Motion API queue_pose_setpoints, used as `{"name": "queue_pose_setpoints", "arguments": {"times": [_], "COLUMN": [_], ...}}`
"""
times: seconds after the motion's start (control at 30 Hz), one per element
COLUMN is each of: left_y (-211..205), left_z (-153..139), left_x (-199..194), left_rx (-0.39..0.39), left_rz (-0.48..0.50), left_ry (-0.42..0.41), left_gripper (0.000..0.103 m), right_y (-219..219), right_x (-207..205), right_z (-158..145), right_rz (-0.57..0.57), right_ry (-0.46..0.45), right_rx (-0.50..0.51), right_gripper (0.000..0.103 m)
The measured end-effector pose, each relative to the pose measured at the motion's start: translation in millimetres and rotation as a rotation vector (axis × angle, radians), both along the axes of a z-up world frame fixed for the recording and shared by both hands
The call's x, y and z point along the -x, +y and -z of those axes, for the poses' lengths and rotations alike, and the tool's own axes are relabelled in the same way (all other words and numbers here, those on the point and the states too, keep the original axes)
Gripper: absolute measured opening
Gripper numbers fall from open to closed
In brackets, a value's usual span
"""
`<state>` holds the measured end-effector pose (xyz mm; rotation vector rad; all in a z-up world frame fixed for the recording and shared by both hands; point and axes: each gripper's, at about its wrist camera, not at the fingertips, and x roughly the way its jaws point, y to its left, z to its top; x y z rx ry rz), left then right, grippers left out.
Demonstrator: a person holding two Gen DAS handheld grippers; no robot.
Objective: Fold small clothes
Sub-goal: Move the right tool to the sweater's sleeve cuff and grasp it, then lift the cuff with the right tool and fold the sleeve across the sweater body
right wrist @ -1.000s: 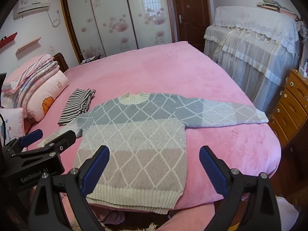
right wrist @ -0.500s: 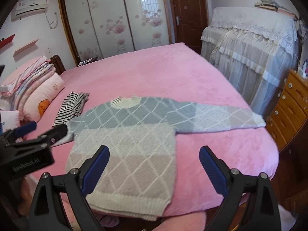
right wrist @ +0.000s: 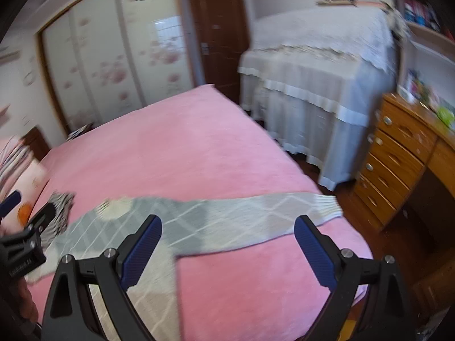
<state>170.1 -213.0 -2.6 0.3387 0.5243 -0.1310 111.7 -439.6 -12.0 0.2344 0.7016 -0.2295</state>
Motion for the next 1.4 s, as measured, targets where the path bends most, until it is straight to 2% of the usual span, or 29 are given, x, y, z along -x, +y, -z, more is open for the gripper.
{"name": "queue_pose_setpoints", "arguments": {"times": [0.2,0.33,0.47,0.67,0.77,0.9,0.97,1.03,1.13,1.23,1.4], "left_y": [-64.7,-112.6,-150.4,-185.0,-198.9,-206.2,-207.8,-208.0,-206.1,-204.8,-198.7], "left_z": [62.5,123.4,173.8,218.5,229.9,238.0,240.7,241.2,239.1,235.7,225.5], "left_x": [-50.8,-73.6,-82.4,-97.7,-103.9,-110.6,-113.9,-115.9,-117.6,-117.0,-114.5], "left_rx": [0.050,0.011,-0.028,-0.043,-0.024,0.003,0.011,0.021,0.041,0.048,0.080], "left_rz": [0.121,0.162,0.162,0.117,0.094,0.061,0.042,0.031,0.021,0.017,0.016], "left_ry": [0.165,0.275,0.350,0.381,0.383,0.387,0.394,0.404,0.412,0.412,0.430], "left_gripper": [0.102,0.102,0.102,0.102,0.102,0.102,0.100,0.100,0.100,0.100,0.097], "right_y": [-81.2,-123.5,-152.8,-182.7,-195.1,-202.3,-206.0,-207.6,-211.0,-211.8,-205.8], "right_x": [-24.4,-34.9,-42.9,-49.6,-58.2,-72.0,-81.3,-89.3,-93.8,-93.2,-87.9], "right_z": [43.6,89.3,140.5,198.7,219.4,229.9,234.4,238.7,242.5,241.0,232.0], "right_rz": [0.111,0.159,0.205,0.239,0.263,0.277,0.282,0.285,0.290,0.290,0.272], "right_ry": [0.049,0.116,0.181,0.228,0.247,0.239,0.237,0.242,0.240,0.222,0.181], "right_rx": [-0.079,-0.166,-0.244,-0.386,-0.442,-0.461,-0.448,-0.434,-0.438,-0.440,-0.414], "right_gripper": [0.095,0.095,0.095,0.075,0.072,0.070,0.063,0.041,0.025,0.015,0.010]}}
